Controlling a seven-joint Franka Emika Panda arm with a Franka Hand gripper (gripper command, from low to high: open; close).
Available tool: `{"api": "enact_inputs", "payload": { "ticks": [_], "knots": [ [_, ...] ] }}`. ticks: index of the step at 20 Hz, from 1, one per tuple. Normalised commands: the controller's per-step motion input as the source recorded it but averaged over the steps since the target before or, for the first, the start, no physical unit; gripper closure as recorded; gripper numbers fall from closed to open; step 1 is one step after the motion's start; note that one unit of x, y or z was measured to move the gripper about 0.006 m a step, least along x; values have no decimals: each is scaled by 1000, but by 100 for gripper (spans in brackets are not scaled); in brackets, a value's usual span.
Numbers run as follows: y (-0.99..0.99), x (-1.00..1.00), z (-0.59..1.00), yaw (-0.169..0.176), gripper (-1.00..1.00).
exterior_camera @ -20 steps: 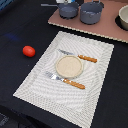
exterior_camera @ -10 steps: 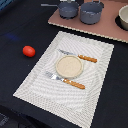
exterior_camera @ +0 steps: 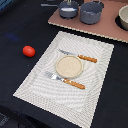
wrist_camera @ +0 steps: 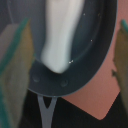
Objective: Place the pan onto the stove and place the fish and sausage into the pan.
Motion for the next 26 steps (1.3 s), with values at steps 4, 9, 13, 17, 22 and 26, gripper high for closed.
{"api": "enact_inputs", "payload": {
  "ticks": [4, 9, 13, 17, 22, 26],
  "knots": [
    [74, 86, 266, -16, -100],
    [-773, 5, 394, -48, -100],
    [-938, 0, 212, -30, -100],
    [-931, -84, -1, -28, -100],
    [-889, -258, -191, -27, -100],
    [-868, -336, -226, -31, -100]
  ]
}}
